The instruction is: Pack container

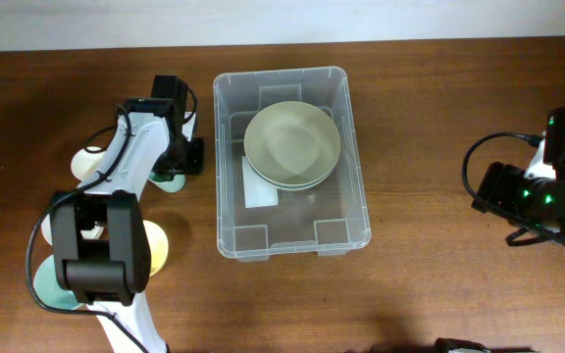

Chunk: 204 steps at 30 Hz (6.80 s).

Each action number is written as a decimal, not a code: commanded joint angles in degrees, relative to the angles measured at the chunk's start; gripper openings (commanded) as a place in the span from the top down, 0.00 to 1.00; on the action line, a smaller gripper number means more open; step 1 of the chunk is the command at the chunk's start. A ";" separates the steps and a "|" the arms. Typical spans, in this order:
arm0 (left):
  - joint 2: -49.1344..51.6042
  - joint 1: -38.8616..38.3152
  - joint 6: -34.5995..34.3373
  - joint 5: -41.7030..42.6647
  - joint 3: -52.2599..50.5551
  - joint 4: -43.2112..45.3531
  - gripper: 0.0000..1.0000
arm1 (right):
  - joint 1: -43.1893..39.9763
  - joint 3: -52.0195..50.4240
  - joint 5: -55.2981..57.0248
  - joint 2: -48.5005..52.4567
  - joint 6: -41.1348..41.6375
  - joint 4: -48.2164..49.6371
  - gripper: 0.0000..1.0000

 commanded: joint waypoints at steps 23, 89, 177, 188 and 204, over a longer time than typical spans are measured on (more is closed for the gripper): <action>-16.65 -4.68 -0.28 2.27 13.92 -9.77 0.99 | -0.52 0.11 -0.26 0.02 -0.79 0.17 0.23; 1.27 -44.87 -32.22 6.16 6.80 -1.18 0.99 | -8.66 0.11 -3.76 -0.57 -1.66 -0.20 0.25; -4.79 12.46 -17.07 -1.90 -5.20 -3.17 0.99 | -8.66 0.11 -3.96 -0.57 -1.86 -0.02 0.25; -12.44 -0.11 -15.10 -0.61 12.13 -14.01 0.99 | -8.66 0.11 -3.93 -0.57 -1.86 0.00 0.25; -16.85 -36.15 -19.78 5.62 15.26 -14.03 0.99 | -8.66 0.11 -3.96 -0.57 -1.86 -0.04 0.25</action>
